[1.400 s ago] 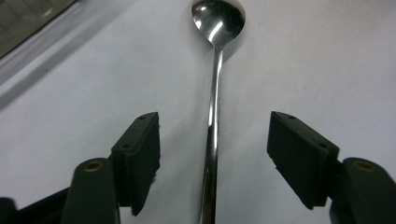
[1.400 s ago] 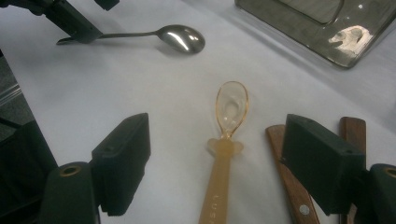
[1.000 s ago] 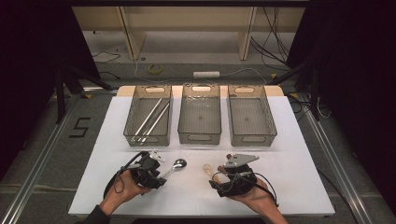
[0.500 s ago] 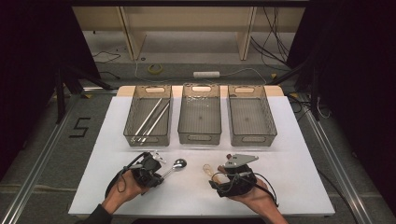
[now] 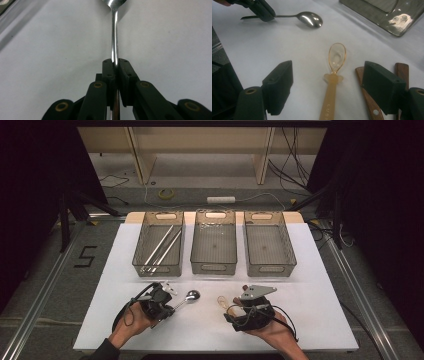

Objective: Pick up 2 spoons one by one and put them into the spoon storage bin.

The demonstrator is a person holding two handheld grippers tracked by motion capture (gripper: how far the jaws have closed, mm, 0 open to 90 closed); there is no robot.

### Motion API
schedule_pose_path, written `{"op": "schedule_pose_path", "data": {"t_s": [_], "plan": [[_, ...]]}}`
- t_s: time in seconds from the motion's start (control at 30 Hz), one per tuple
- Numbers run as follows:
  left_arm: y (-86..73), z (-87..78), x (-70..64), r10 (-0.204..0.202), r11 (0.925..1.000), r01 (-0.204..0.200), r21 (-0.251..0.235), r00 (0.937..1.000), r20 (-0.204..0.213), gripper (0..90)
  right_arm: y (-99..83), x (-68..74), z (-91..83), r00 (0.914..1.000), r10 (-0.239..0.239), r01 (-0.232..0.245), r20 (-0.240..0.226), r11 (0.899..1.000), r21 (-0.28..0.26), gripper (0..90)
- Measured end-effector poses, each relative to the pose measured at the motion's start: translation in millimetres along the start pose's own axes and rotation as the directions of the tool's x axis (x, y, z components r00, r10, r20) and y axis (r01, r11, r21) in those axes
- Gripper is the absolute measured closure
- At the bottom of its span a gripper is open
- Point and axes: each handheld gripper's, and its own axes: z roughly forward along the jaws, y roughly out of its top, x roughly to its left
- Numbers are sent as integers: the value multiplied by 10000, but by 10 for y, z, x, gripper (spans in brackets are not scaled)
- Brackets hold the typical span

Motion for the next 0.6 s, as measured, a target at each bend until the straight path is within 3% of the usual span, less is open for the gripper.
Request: {"op": "schedule_pose_path", "data": {"t_s": [0.37, 0.6], "plan": [[16, -165, 32, -66, 9963, 61, -854, 10000, -57, 834, 1, -2, -7, 10000, 21, -21, 7, 10000, -27, 259], [111, -271, 12, -227, 9834, 233, -1800, 9997, 54, 834, 2, 1, -5, 10000, 43, -43, -1, 10000, -36, 259]]}}
